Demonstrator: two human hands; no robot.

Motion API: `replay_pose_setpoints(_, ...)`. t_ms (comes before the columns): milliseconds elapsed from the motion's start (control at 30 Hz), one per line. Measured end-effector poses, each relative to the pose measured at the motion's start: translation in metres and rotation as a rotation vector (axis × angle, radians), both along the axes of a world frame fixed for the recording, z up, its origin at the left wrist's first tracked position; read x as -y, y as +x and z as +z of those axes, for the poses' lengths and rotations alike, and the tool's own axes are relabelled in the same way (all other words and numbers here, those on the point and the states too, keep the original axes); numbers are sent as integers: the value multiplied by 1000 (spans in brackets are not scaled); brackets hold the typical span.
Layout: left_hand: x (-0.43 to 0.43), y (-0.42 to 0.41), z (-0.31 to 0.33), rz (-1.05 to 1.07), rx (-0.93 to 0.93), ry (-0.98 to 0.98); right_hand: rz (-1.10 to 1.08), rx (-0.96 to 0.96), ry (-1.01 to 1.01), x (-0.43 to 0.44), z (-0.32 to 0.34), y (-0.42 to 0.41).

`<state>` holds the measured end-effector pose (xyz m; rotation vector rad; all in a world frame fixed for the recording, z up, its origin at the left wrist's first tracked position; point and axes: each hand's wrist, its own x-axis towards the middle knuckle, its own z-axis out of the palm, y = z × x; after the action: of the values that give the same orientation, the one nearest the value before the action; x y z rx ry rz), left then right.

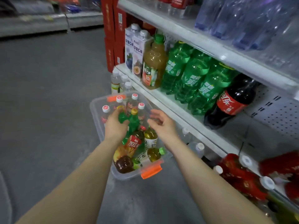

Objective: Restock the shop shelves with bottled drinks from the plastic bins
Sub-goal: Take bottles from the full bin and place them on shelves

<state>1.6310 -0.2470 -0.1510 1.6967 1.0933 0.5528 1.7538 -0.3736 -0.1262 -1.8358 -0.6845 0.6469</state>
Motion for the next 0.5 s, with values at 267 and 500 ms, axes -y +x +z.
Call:
replay_pose_setpoints(267,-24,1,-47,7,0,-177,47,-33,-173,-63,-33,3)
replay_pose_setpoints(500,-25,26,-78,-43,1,-279,111,-10,-372,-91,-65,13)
